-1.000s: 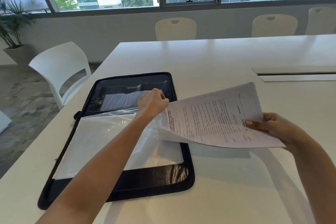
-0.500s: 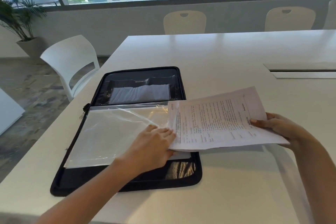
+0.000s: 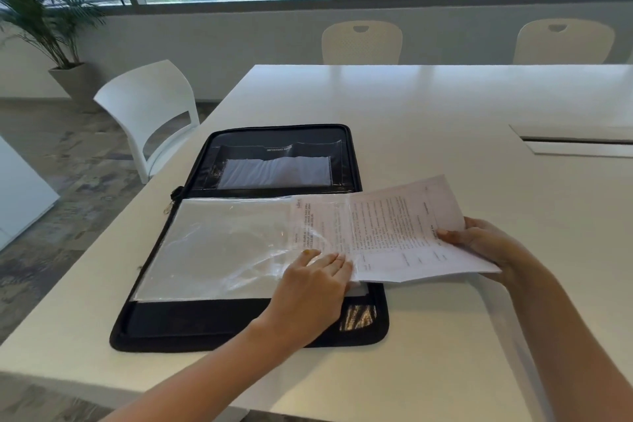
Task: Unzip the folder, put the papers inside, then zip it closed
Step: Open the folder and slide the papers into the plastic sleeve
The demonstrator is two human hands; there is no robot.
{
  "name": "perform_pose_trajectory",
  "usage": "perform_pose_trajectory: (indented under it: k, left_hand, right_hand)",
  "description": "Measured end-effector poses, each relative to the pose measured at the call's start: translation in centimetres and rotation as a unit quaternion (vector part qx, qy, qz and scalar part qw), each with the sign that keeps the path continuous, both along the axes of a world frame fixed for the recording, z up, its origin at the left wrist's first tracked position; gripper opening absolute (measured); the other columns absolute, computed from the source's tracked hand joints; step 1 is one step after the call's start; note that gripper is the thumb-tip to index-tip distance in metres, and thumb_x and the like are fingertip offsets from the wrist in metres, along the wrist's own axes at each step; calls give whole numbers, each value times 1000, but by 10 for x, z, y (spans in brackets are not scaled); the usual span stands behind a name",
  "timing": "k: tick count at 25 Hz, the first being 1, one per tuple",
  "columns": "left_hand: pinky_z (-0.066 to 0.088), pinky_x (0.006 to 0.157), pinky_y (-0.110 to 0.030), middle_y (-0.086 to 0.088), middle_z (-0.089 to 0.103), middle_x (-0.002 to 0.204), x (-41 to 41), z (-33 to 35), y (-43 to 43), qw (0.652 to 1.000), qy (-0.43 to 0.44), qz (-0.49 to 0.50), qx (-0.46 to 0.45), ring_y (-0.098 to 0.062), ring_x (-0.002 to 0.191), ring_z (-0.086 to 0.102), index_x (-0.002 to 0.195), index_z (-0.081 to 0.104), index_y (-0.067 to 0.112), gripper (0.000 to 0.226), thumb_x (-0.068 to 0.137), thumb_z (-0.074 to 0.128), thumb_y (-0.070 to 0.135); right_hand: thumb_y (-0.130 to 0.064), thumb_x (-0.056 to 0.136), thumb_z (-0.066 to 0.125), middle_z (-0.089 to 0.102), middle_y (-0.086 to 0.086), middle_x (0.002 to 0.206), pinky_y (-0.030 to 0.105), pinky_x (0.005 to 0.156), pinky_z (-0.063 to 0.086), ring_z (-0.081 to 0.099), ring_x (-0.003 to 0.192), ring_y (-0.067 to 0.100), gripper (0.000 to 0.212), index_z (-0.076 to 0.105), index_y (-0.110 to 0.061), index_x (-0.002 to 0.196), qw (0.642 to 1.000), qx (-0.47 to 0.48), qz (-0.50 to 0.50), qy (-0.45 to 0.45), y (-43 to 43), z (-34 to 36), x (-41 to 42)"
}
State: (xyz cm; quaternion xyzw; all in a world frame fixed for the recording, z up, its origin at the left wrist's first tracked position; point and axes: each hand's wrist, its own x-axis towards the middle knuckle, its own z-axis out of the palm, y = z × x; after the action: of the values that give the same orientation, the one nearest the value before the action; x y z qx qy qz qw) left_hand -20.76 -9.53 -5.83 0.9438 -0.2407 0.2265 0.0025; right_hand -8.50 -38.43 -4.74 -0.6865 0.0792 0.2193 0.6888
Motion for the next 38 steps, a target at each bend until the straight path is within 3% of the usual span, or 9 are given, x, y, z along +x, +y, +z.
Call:
perform_pose_trajectory:
  k: [6,8,13,17,24,29,32,35,38]
  left_hand:
    - [54,91,-33,-2,74,110,0,-5,-9,999,-13,32,-21,-13,105,69,111,72,13,27,86,70,23]
    - [56,89,-35,-2,74,111,0,-5,-10,999,-13,37,-35,-13,106,69,113,72,13,28,88,69,25]
    - [57,87,-35,-1,73,111,-3,-8,-9,998,-19,42,-43,-13,106,68,113,72,14,30,85,72,25]
    - [57,86,-34,-2,74,108,-3,-11,-11,998,-20,35,-41,-13,103,69,110,73,14,33,80,77,26]
    - [56,91,-37,-3,72,114,0,-17,-16,999,-27,11,-28,-14,109,67,114,71,14,34,82,72,26]
    - [53,96,-35,-1,72,114,5,-19,-17,999,-14,1,-43,-12,111,66,115,72,17,35,82,72,30]
    - [52,98,-36,1,72,114,5,-20,-17,999,-11,-7,-49,-11,113,65,114,72,19,32,86,67,32]
    - [52,97,-37,2,71,118,0,-20,-17,998,-4,-26,-55,-9,115,63,115,72,20,29,91,60,32]
    - [51,98,-35,8,72,114,-11,-18,-19,996,6,-69,-52,-5,111,64,110,73,25,25,86,66,31]
  right_hand:
    - [-7,90,60,70,18,102,39,70,57,70,86,32,23,60,-3,112,998,-34,28,-34,82,4,-11]
    - [-17,92,60,69,14,100,35,66,56,70,82,28,22,57,-6,110,997,-54,23,-52,103,4,-13]
    - [-22,89,65,69,5,89,22,54,50,66,70,17,19,65,-6,99,943,-258,-115,-178,87,-8,-12]
    - [-15,84,71,69,-3,72,11,45,46,66,61,11,5,73,-10,84,941,-251,-96,-205,94,-8,-17]
    - [-11,85,68,73,11,71,26,57,57,70,62,19,11,74,-2,83,965,-196,-36,-170,142,4,-18]
    - [-16,83,70,72,2,72,19,57,52,68,66,12,14,73,-19,69,952,-249,31,-177,167,10,-22]
    - [-18,81,73,72,0,76,21,64,56,70,69,10,2,72,-17,82,946,-268,28,-182,165,10,-28]
    - [-18,80,73,73,2,82,32,78,58,70,75,12,17,69,-14,96,938,-295,26,-178,151,8,-41]
    - [-22,81,73,73,-1,81,32,78,57,69,76,10,18,68,-18,98,925,-333,49,-177,135,11,-63]
